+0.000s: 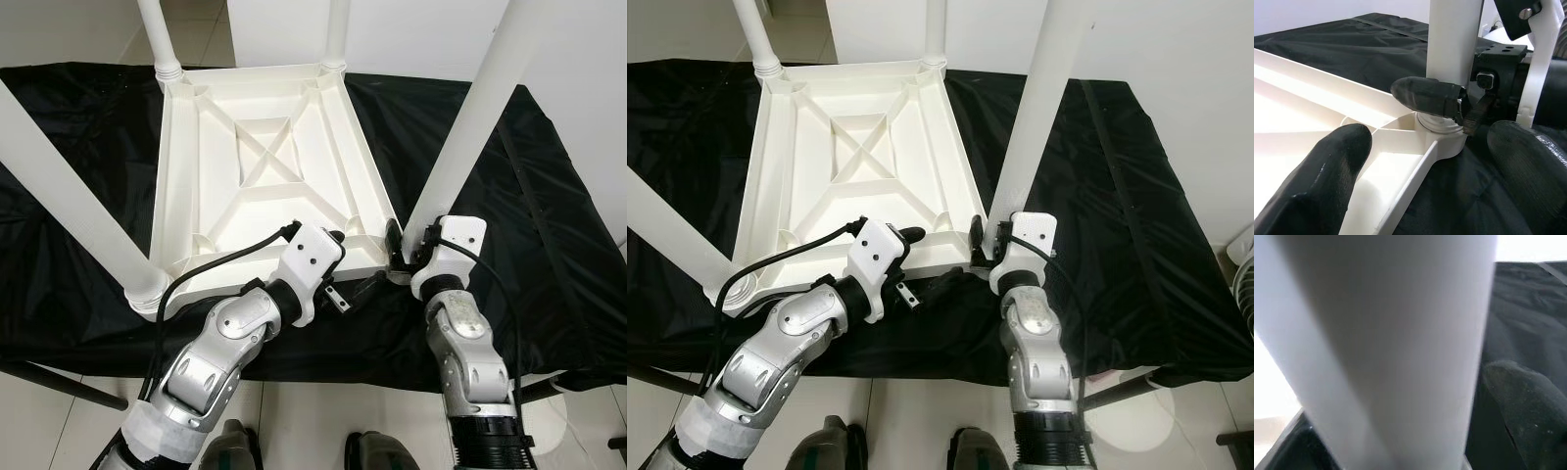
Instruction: Building children table
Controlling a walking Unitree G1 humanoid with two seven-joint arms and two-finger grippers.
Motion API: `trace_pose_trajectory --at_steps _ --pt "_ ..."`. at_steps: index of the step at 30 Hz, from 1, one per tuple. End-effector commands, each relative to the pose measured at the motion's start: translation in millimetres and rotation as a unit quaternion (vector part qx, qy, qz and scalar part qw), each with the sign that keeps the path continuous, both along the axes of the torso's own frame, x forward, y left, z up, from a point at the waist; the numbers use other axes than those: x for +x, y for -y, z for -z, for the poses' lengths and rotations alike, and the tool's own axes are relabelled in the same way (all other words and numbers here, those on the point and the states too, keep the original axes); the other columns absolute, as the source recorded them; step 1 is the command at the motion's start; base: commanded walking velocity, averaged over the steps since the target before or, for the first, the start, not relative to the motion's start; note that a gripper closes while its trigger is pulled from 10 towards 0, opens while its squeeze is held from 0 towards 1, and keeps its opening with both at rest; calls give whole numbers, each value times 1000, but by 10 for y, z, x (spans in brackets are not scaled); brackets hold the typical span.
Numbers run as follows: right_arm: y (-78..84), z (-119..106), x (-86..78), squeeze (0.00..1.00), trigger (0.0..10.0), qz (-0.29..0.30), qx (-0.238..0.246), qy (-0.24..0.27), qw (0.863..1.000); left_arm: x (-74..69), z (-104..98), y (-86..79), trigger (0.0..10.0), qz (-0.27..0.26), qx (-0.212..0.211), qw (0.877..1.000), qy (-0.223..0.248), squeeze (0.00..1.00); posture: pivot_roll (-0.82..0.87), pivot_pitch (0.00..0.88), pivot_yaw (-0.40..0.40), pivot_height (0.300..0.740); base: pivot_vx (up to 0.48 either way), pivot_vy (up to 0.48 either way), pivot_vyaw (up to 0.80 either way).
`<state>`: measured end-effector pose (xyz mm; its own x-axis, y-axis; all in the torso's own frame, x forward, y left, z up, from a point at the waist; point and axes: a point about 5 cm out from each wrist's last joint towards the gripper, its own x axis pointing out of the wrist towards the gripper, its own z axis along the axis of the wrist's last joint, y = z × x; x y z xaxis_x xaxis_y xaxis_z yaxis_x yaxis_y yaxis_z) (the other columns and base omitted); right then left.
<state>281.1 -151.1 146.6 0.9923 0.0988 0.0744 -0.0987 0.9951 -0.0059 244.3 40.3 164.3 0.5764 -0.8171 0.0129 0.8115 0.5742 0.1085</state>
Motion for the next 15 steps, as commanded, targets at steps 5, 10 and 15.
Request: trace_pose_trajectory --at_steps 5,10,15 --pt "92 -5 77 0 10000 -151 -74 3 986 16 -5 0 10000 6 2 1000 -1 0 -45 83 21 740 0 0 0" --pt "88 9 93 0 10000 -213 -91 0 973 22 -10 -4 10000 8 2 1000 -1 0 -46 81 26 740 0 0 0" --pt "54 57 117 0 10000 -280 -110 -10 954 16 -7 -6 10000 12 5 1000 -1 0 -41 80 29 740 0 0 0"
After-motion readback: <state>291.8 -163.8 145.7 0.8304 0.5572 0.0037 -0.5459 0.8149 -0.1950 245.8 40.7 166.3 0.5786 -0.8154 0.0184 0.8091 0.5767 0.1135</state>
